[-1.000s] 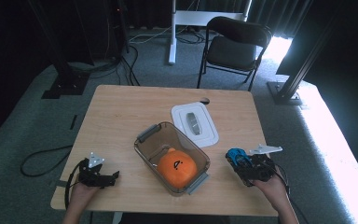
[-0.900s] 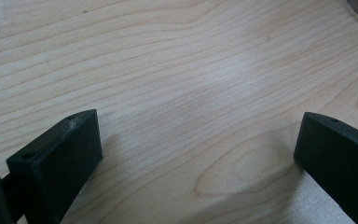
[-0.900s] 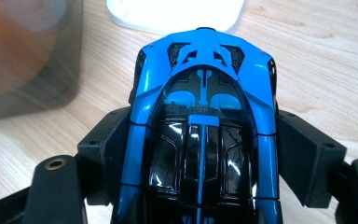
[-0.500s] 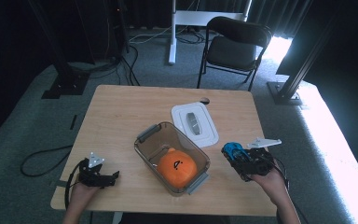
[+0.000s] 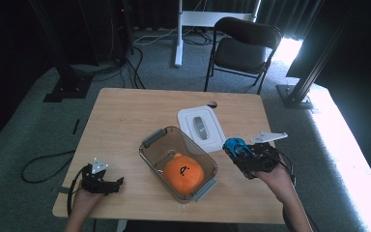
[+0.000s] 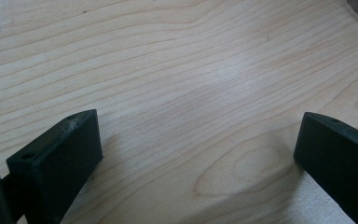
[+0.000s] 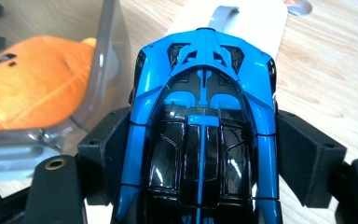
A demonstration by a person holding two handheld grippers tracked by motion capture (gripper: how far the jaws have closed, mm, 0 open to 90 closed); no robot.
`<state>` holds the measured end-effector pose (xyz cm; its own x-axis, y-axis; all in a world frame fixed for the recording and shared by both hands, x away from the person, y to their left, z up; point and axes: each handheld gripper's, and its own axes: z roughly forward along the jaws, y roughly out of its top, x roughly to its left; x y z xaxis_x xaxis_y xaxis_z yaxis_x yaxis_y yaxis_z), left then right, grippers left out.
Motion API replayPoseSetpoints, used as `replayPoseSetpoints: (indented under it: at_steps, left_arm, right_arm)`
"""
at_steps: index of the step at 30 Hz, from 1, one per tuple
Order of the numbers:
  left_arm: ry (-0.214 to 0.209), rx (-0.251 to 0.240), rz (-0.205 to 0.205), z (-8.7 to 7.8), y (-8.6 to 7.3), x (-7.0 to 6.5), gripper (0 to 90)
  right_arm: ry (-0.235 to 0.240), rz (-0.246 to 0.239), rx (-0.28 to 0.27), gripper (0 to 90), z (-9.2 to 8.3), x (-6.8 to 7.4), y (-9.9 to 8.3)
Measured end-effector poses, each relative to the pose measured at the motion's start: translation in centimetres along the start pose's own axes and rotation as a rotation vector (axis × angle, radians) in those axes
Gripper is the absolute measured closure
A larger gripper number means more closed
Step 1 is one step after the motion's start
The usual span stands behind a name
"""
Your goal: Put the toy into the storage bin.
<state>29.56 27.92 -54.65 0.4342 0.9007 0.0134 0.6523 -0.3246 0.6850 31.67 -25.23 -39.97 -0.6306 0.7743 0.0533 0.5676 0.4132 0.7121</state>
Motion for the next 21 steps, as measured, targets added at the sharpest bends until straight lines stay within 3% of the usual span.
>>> replayPoseSetpoints:
  at_steps: [21]
  left_arm:
    - [0.000,0.000,-0.001,0.0,0.0,0.0,1.2]
  right_arm:
    - [0.069,-0.071,-0.017,24.8,1.2,2.9,4.2]
